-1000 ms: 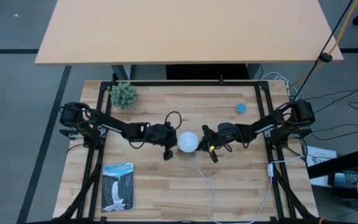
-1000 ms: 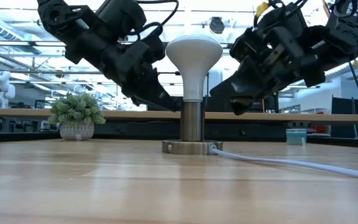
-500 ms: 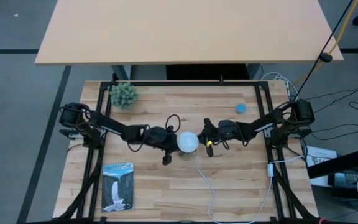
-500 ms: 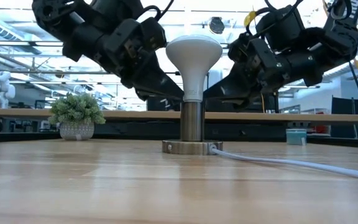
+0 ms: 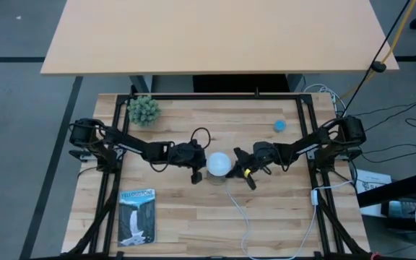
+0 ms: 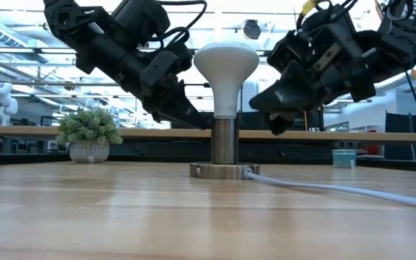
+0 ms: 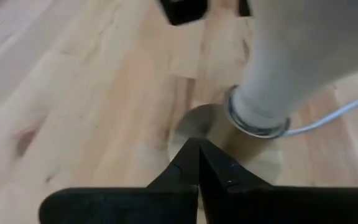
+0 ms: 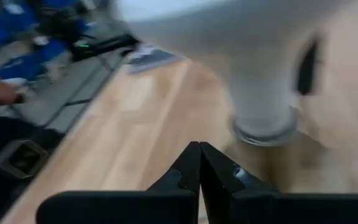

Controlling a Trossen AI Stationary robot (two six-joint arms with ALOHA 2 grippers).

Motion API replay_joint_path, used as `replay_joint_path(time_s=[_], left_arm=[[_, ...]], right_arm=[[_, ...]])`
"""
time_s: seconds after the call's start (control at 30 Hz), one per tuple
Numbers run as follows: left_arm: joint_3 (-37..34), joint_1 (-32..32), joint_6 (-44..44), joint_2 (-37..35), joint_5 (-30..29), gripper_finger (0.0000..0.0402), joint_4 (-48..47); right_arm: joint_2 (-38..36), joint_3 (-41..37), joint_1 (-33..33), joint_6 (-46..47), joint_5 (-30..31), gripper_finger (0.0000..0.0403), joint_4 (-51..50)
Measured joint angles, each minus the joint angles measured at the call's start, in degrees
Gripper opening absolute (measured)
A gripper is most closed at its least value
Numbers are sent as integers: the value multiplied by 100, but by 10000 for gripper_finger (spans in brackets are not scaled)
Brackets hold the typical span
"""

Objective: Screw lightbulb
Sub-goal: Insert the white lightbulb into the lamp

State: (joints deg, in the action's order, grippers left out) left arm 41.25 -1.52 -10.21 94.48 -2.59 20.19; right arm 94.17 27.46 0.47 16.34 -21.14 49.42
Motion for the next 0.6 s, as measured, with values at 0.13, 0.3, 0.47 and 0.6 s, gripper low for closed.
replay_joint_path(time_s=[0.13,0.3,0.47,0.6], left_arm=[[0,-78,-3,0,450,0,78],[0,-245,21,0,958,0,498],[0,-227,160,0,733,0,565],[0,-115,148,0,506,0,419]], right_arm=[[0,0,-4,-2,901,0,-300],[0,0,-19,-88,1881,0,-108],[-2,2,2,-242,1309,0,251],[-2,7,18,105,73,0,92]])
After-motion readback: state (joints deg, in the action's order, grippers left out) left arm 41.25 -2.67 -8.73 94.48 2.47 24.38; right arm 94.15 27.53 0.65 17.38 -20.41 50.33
